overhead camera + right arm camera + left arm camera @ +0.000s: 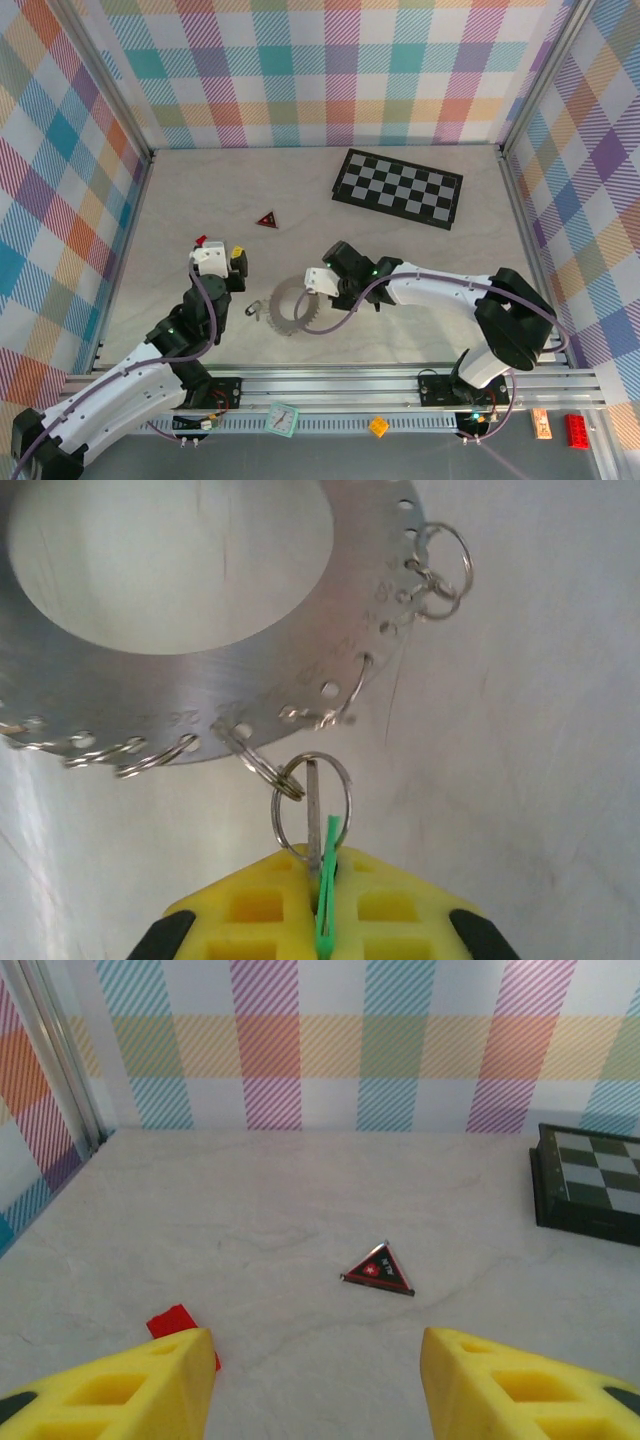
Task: Put the keys on the keyring
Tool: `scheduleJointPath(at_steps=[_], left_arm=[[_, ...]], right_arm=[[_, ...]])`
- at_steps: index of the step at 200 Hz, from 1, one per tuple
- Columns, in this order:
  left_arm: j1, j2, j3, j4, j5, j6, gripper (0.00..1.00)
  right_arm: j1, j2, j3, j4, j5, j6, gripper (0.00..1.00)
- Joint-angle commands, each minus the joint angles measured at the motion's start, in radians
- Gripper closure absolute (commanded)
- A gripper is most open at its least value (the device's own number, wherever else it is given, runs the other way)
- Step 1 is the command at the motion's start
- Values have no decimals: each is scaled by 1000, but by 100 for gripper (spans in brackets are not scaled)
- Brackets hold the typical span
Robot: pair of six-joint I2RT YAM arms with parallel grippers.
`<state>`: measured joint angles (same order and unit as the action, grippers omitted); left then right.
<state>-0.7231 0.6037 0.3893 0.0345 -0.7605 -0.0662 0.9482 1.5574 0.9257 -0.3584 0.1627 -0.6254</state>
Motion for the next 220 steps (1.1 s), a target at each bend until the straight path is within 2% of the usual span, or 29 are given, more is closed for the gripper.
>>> scheduleJointPath(at_steps=[1,30,61,83,115,134,157,167,173,183,194,220], left_arm=[[19,27,-13,61,17,-25,44],[40,54,-17,73,27,-17,40],[76,71,-36,99,30,-8,28],[121,90,-47,121,51,0,17],[213,132,-36,134,126,5,0],[263,168,-40,190,156,17,0],[339,229,-37,247,250,37,0],[370,256,-36,268,287,49,0],[385,268,-36,282,297,59,0],[409,294,-39,309,314,73,0],[441,325,-48,346,342,86,0],[497,415,-82,459,392,105,0]], right_arm=[[0,13,-23,-97,174,-94,100],[-2,46,-26,-134,226,-104,100],[-6,96,-24,-167,327,-143,99],[-23,113,-27,-188,344,-151,90],[-67,96,-32,-232,337,-116,65],[-110,23,-32,-218,254,-46,60],[-228,-183,-80,-38,-36,176,51],[-286,-281,-146,86,-129,269,44],[-330,-337,-205,156,-158,325,36],[-395,-420,-285,289,-138,398,28],[-471,-494,-359,401,-37,451,23],[-646,-545,-492,602,85,467,21]])
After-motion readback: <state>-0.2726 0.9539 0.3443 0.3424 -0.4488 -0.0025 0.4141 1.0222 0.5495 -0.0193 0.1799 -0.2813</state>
